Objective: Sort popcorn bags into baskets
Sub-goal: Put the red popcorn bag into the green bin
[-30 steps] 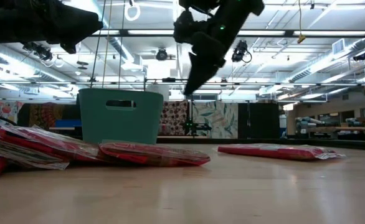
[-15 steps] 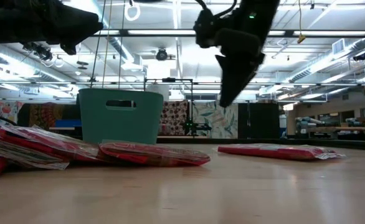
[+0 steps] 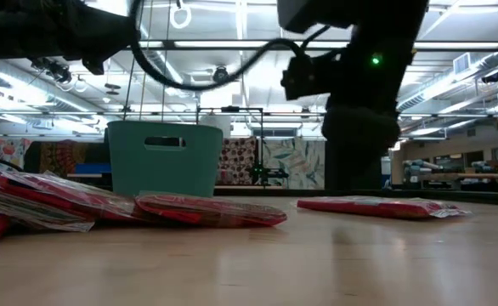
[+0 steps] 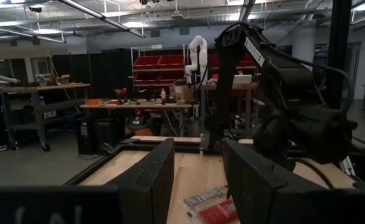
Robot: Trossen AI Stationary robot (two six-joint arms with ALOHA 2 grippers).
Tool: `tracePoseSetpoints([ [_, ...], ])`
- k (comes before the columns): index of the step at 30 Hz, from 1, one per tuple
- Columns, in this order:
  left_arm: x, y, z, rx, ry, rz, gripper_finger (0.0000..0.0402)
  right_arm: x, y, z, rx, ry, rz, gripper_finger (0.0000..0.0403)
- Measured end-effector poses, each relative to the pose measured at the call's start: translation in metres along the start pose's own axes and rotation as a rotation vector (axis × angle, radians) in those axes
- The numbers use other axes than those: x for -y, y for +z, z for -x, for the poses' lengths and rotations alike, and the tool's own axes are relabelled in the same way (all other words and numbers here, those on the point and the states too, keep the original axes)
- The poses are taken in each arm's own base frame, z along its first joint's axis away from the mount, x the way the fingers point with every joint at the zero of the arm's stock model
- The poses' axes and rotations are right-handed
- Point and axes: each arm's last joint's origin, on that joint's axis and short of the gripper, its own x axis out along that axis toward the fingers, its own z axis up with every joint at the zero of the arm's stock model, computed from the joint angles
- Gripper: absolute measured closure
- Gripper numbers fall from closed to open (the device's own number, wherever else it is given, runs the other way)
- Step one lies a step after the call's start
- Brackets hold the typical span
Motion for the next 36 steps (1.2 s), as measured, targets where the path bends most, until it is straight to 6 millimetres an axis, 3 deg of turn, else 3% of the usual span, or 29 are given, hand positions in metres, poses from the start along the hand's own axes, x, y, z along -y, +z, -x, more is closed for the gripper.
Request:
tracePoseSetpoints([
  [13,0.000,-0.001,0.000,-0.005,-0.001,-0.001,0.0258,-0.004,-0.003,-0.007,0.002,-0.039,-0.032,0.0174],
  [24,0.000,-0.001,0.000,-0.006,-0.001,0.010,0.0258,-0.001,-0.022,-0.025,-0.028,-0.059,-0.047,0.0183],
  [27,0.000,-0.001,0.000,-0.006,-0.001,0.010,0.0258,-0.001,-0.023,-0.025,-0.040,-0.047,-0.022,0.0219],
  [36,0.000,-0.001,0.000,-0.006,-0.001,0.010,0.0258,0.000,-0.027,-0.026,-0.103,-0.028,0.085,0.0387],
])
